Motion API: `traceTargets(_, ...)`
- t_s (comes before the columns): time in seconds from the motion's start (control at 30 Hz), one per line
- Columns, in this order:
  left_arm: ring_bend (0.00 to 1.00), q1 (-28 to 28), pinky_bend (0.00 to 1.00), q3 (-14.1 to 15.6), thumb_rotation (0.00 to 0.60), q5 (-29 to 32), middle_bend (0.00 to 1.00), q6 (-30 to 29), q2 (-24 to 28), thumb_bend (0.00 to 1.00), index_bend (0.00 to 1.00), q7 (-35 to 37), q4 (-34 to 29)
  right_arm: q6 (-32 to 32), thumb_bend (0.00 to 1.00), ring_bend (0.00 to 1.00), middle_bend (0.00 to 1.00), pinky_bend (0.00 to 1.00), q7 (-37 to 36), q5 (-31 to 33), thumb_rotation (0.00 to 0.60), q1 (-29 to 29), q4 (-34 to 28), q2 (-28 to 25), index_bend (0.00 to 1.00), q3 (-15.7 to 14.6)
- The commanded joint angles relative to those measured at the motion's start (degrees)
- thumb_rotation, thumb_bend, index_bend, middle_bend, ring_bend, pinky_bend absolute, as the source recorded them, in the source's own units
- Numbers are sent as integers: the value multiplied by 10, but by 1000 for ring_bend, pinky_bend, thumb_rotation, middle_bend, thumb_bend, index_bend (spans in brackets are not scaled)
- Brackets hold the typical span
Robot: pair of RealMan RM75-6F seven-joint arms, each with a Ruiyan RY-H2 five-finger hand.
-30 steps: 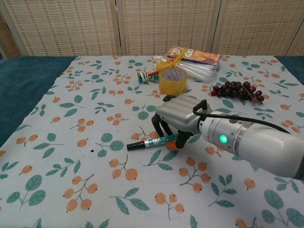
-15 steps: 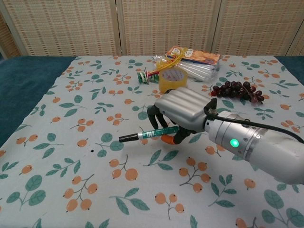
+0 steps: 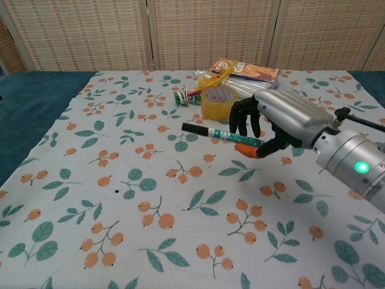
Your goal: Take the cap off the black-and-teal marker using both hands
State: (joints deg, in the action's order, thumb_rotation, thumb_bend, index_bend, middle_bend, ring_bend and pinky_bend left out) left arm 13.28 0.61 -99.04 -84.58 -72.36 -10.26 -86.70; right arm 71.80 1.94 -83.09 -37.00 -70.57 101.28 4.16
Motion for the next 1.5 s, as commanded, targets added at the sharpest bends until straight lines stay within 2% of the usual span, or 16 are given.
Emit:
traceTargets(0.03,359,24,279,-18,600,-21,252,18,1,440,199,-107,-73,11,371,574,845,246,-56,-12,600,3,-18,-14,979,24)
traceTargets(0.13,406,37,348,-25,600,-36,223,43,6,438,198,-209,-131,12,376,574,845,246,-97,-26,600,-1,-21,-10,979,27)
traceTargets(0.23,451,57,436,-42,600,-31,221,72,-9,437,169,-260,-166,33,377,574,845,246,-137,-40,600,0,-3,11,979,33)
traceTargets(0.43,536,110,555,-109,600,53,324,124,-61,436,141,-246,-177,63,377,574,845,246,-211,-59,600,1,94,81,979,35)
traceTargets(0.63,551,141,596,-143,600,146,360,162,-89,425,171,-274,-184,96,377,574,844,247,-272,-79,600,2,188,134,979,33)
traceTargets(0.77,564,156,613,-145,600,163,393,164,-109,414,238,-315,-168,107,378,574,845,248,-310,-72,600,-5,255,186,979,48)
traceTargets(0.93,613,170,662,-142,600,171,537,155,-136,402,280,-348,-147,104,377,574,845,248,-342,-62,600,-32,329,249,979,72)
traceTargets(1.13,648,182,705,-145,600,179,626,144,-152,381,339,-356,-136,92,377,574,845,248,-358,-57,600,-62,382,285,979,86)
traceTargets(1.33,650,190,722,-144,600,195,648,140,-160,374,353,-365,-135,69,377,574,845,248,-347,-38,600,-80,366,287,979,88)
traceTargets(1.5,657,195,732,-139,600,190,669,132,-165,372,402,-364,-129,63,377,574,845,248,-334,-22,600,-94,352,287,979,90)
